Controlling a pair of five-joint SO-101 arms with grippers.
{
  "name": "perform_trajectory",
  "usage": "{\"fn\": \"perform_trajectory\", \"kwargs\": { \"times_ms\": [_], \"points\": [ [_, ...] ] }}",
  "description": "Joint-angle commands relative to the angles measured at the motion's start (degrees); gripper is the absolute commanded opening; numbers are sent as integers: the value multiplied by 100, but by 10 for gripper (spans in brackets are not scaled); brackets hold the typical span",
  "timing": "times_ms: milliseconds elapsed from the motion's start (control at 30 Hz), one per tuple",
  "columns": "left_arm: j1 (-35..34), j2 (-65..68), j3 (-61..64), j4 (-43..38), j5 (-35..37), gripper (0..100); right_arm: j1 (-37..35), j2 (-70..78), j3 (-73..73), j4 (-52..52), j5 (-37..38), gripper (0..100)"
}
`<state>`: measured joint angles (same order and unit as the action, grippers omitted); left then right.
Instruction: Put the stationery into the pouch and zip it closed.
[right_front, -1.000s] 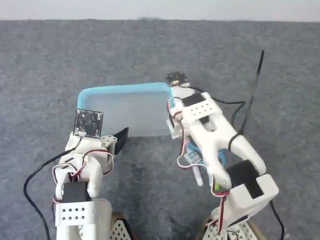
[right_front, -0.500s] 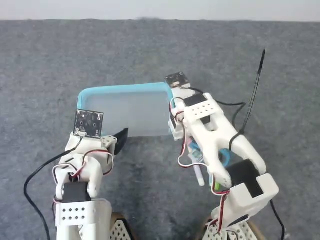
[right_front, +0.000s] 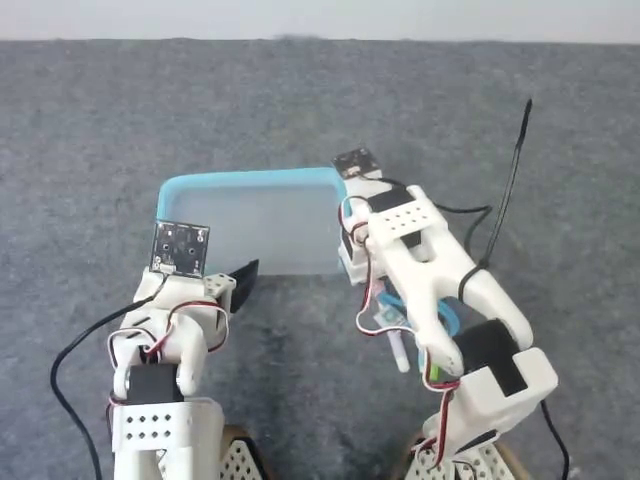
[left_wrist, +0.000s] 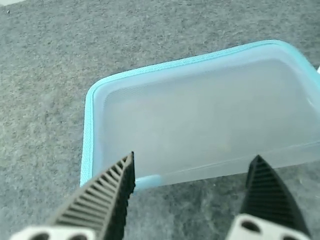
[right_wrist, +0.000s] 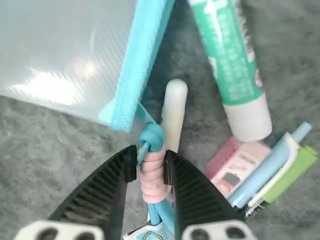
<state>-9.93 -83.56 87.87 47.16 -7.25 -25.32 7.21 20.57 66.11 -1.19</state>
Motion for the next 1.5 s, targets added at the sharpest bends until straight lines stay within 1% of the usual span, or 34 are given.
{"fn": "perform_trajectory", "kwargs": {
  "times_ms": [0,167,233,367,433,500,600,700,833,900,1000,1067,1167,1300,1367,1467],
  "points": [
    [26,-114,-119,-167,70,334,31,-980,-158,145,229,6],
    [26,-97,-233,-105,53,334,-207,-2308,545,-154,1020,6],
    [44,-114,-462,264,44,336,-330,-2826,862,-338,1257,6],
    [457,-114,-1042,1143,26,337,-505,-3512,1011,-338,1459,6],
    [580,-123,-1464,1451,26,341,-567,-3644,905,-224,1574,6],
    [721,-123,-1798,1767,26,371,-699,-3644,677,13,1714,6],
    [1064,-123,-1947,2057,-79,400,-1059,-3644,290,198,1758,6],
    [1319,-132,-1965,2119,-176,404,-1367,-3582,149,207,1749,6],
    [1626,-536,-1930,2251,-281,404,-1464,-3380,141,189,1785,6],
    [1618,-862,-1921,2295,-273,404,-1508,-3363,141,198,1785,6],
    [1626,-1178,-1675,2163,-281,401,-1824,-3363,141,259,1767,6],
    [1609,-1231,-1473,1978,-281,400,-2044,-3363,70,444,1776,6],
    [1451,-1231,-1262,1776,-290,400,-2185,-3363,-211,813,1758,6],
    [1178,-1231,-1077,1662,-316,400,-2158,-3363,-378,989,1741,6],
    [1108,-1231,-919,1538,-448,400,-2185,-3363,-378,1024,1741,6],
    [853,-1231,-620,1213,-563,368,-2158,-3363,-360,1033,1741,6]
  ]
}}
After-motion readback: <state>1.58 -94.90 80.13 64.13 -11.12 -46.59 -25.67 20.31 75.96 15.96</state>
